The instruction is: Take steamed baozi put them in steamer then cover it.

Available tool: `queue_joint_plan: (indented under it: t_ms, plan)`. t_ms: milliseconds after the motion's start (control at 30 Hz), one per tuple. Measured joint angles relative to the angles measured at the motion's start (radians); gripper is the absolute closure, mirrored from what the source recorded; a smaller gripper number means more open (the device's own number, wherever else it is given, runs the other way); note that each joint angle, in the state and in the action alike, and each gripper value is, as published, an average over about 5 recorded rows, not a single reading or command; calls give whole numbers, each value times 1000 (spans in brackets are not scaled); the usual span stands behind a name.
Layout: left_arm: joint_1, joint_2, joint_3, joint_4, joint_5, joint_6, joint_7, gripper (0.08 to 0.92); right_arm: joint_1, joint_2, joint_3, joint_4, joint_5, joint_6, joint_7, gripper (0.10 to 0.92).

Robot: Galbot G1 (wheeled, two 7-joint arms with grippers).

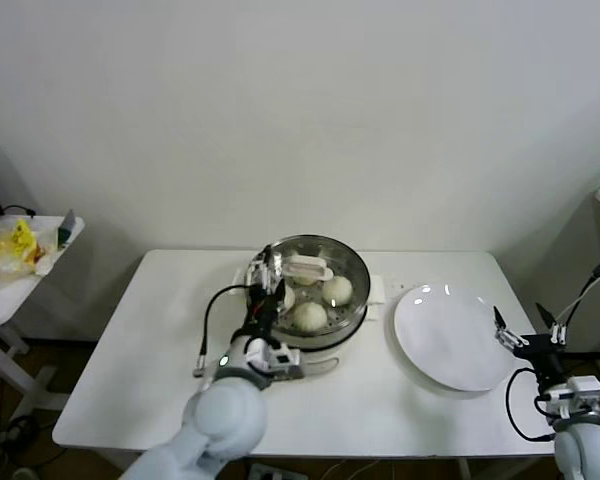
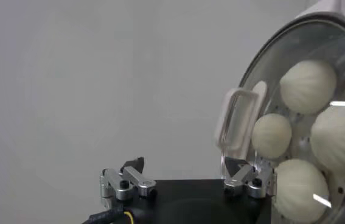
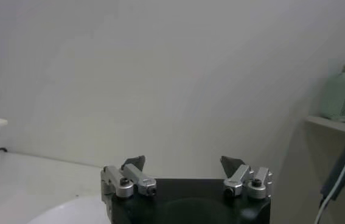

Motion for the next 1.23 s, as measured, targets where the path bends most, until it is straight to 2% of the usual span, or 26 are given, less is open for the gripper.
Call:
queue_joint_plan:
  t_ms: [233,367,467,667,900,1067,1233]
  plan:
    - [129,25,-201,-54,-272,0,-181,177,0,4,-25,14,-3,-5,-8,203]
    - [220,16,-342,-67,-497,-12,-272,177,-1,8,-42,22,-1,-6,-14,203]
    - [288,-6,-442,-60,-666,-65,-310,177,-3,11,-54,25,2,-5,-21,203]
    - [402,-73,-597,9,-956,-314,-323,177,-14,22,-84,37,15,5,-34,203]
    - [485,-137,-692,98,-1166,-620,-298,177,-14,28,-124,42,24,24,-40,203]
    - [517,-160,-728,126,-1228,-747,-285,177,-7,28,-139,33,23,38,-44,203]
    - [533,-170,-747,140,-1251,-815,-277,177,-3,27,-143,25,22,46,-45,203]
